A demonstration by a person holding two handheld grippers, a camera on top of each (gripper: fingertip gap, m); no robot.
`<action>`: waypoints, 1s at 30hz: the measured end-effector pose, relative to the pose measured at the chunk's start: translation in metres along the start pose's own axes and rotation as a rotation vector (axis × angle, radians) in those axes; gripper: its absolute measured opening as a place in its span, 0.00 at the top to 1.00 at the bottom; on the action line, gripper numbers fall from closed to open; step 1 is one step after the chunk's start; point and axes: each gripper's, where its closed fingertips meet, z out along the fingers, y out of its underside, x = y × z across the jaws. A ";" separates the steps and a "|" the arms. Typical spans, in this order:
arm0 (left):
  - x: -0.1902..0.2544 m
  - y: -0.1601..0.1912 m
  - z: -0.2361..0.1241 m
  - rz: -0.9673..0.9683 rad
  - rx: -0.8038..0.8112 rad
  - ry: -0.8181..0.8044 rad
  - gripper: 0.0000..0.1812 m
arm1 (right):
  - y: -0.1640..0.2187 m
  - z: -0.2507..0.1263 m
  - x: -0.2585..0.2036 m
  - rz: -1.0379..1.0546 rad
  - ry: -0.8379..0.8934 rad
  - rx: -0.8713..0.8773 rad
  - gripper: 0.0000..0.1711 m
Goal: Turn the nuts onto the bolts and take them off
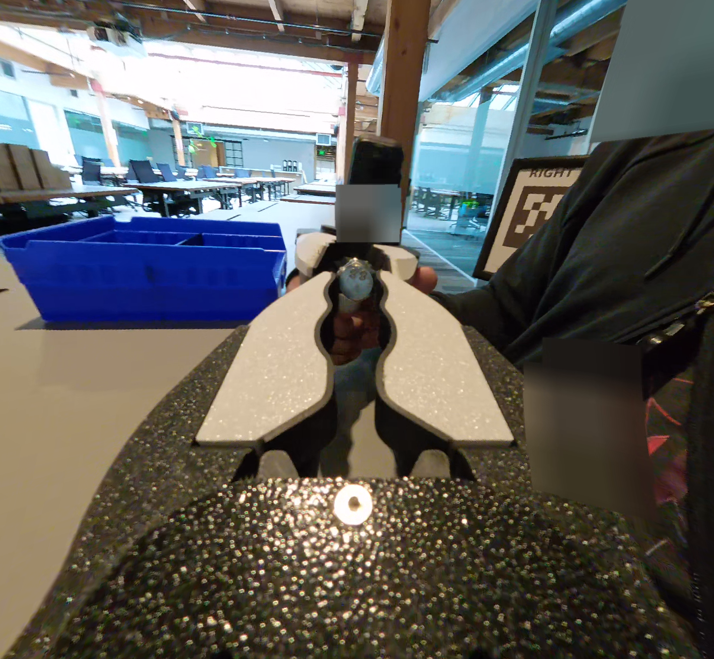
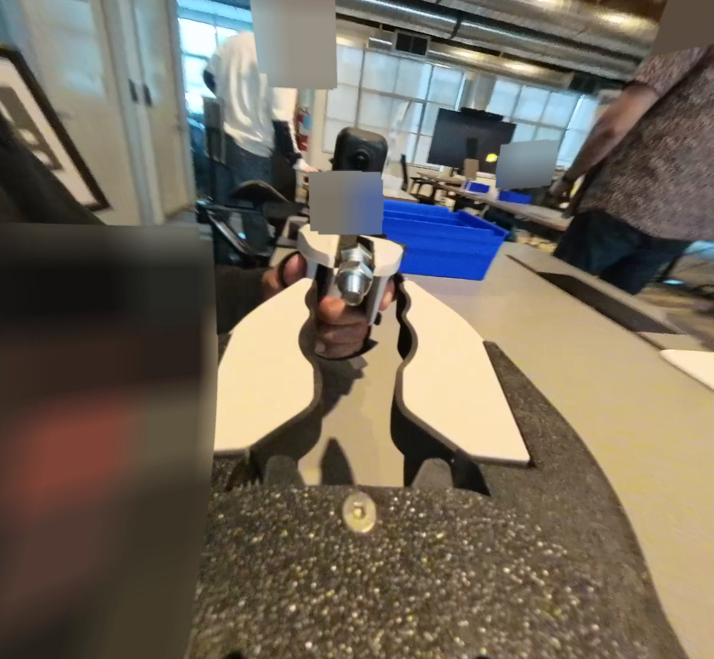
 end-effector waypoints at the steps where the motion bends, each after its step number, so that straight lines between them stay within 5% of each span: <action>1: 0.000 0.000 0.000 0.020 -0.003 -0.011 0.91 | -0.001 0.000 0.000 0.044 -0.017 0.010 0.77; 9: 0.002 0.005 0.005 0.136 -0.057 -0.044 0.91 | 0.004 0.002 -0.004 0.255 -0.124 -0.001 0.83; 10: 0.002 0.006 0.006 0.136 -0.066 -0.043 0.91 | 0.005 0.002 -0.006 0.222 -0.129 -0.007 0.90; 19: -0.001 0.010 0.002 -0.141 -0.035 0.052 0.91 | 0.012 0.003 -0.003 -0.464 0.142 -0.113 0.89; 23: 0.001 0.002 0.000 -0.051 0.000 0.033 0.91 | 0.006 0.003 0.000 -0.192 0.076 -0.056 0.77; 30: 0.002 0.000 0.002 0.087 -0.019 -0.021 0.91 | -0.002 -0.001 -0.001 0.210 -0.089 0.034 0.77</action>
